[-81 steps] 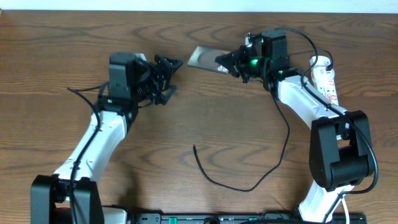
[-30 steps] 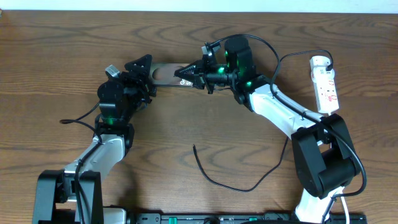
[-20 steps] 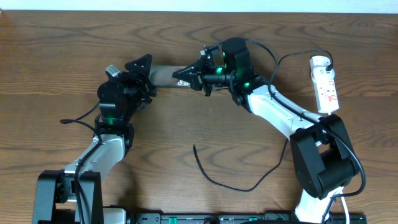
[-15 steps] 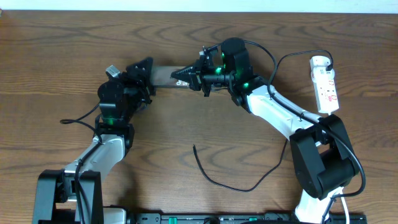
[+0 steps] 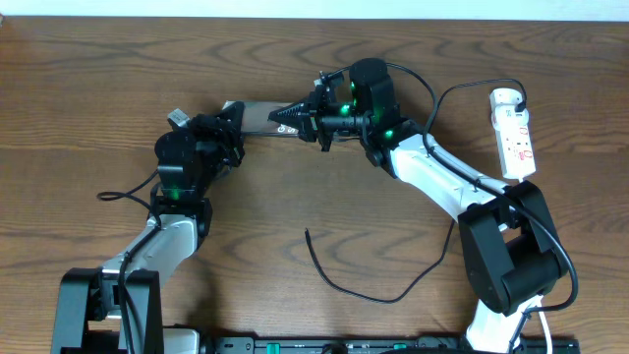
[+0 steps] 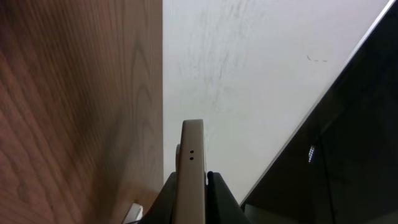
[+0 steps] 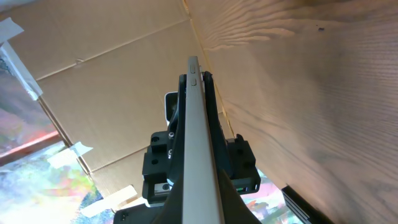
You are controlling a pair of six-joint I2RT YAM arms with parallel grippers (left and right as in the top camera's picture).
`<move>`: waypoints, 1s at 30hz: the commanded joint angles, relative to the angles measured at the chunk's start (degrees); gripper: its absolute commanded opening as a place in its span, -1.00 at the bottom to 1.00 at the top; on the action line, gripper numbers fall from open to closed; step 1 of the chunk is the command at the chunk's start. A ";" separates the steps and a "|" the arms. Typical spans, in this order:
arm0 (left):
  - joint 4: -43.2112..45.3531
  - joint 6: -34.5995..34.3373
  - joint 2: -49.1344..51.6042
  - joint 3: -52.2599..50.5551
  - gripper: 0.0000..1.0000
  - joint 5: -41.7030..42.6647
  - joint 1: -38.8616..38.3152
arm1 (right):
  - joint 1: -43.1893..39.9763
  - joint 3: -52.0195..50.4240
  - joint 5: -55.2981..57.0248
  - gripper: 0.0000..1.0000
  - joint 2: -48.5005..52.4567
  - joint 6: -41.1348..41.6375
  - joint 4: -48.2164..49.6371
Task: Plug charger to phone and switch on socket
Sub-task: 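Open the right gripper and pull the phone leftward with the left gripper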
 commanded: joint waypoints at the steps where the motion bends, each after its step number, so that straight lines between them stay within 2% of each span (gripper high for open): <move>1: 0.90 2.71 -0.31 0.96 -0.86 -0.37 -0.11 | 1.60 0.28 -1.33 -0.97 -0.31 -0.81 -0.55; 8: 0.90 1.86 -0.31 0.96 -0.86 -0.70 -0.11 | 1.66 0.28 -0.98 -0.95 -0.31 -0.79 -0.57; 9: 0.90 1.88 -0.31 0.96 -0.86 -0.76 -0.11 | 1.66 0.28 -0.98 -0.67 -0.31 -0.79 -0.57; 13: 0.90 1.88 -0.31 0.96 -0.86 -0.81 -0.11 | 1.64 0.28 -0.98 0.93 -0.31 -2.16 -0.50; 14: 0.90 1.88 -0.31 0.96 -0.86 -0.83 -0.11 | 1.62 0.28 -1.01 0.98 -0.31 -2.47 -0.52; 24: -0.09 2.67 -0.31 0.96 -0.86 0.24 3.96 | -0.28 0.28 -1.07 0.98 -0.31 -3.10 -0.50; 28: -0.15 6.47 -0.31 0.96 -0.87 6.23 9.44 | -1.55 0.28 -1.05 0.98 -0.31 -7.34 -0.55; 30: -0.13 7.37 -0.31 1.25 -0.86 13.11 13.18 | -2.23 0.28 -0.87 0.99 -0.31 -11.58 -0.52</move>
